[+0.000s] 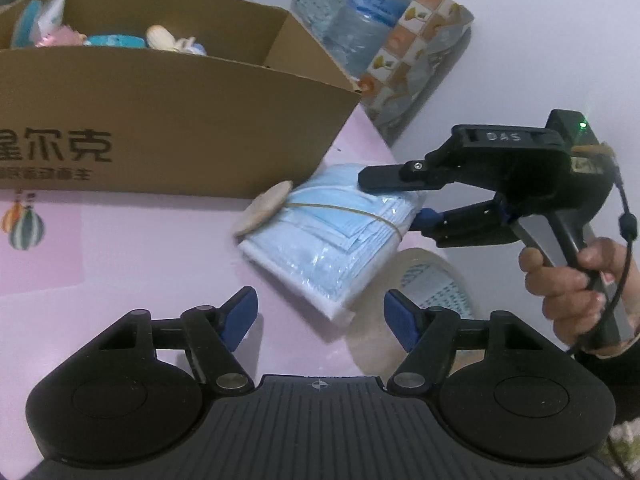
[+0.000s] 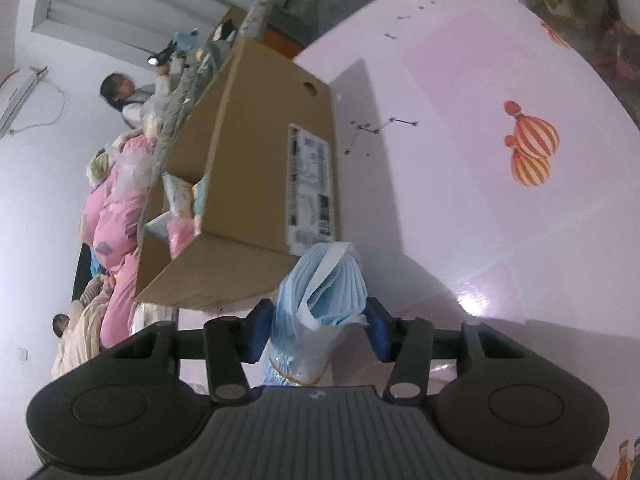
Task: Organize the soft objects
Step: 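Grasp the blue face-mask pack with the left gripper while the right gripper steadies it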
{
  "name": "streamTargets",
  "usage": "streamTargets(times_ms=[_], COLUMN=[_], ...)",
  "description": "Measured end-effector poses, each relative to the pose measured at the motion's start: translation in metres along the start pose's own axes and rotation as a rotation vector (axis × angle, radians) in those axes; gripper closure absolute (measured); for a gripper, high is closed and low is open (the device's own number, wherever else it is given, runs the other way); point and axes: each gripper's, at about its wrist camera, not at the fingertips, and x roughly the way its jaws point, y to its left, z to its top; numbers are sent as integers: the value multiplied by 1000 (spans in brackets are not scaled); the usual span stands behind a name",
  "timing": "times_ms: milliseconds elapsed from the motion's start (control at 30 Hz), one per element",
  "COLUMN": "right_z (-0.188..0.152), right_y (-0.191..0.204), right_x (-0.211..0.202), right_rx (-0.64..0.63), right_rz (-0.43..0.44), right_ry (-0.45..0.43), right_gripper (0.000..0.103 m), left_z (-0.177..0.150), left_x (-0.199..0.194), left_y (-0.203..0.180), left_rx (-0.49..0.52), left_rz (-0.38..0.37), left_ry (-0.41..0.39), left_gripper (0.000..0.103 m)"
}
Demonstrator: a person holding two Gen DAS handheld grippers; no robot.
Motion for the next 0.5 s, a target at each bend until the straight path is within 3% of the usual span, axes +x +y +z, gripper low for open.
streamTargets(times_ms=[200, 367, 500], right_z=[-12, -31, -52], right_y=[27, 54, 67], right_x=[-9, -10, -10], right_rx=[-42, -106, -119], right_rz=[33, 37, 61], right_ry=[9, 19, 42], right_gripper=[60, 60, 60], left_z=[2, -8, -25], left_x=[0, -23, -60], left_y=[2, 7, 6], left_rx=[-7, 5, 90], left_rz=[-11, -11, 62], left_ry=[3, 16, 19], left_gripper=[33, 32, 25])
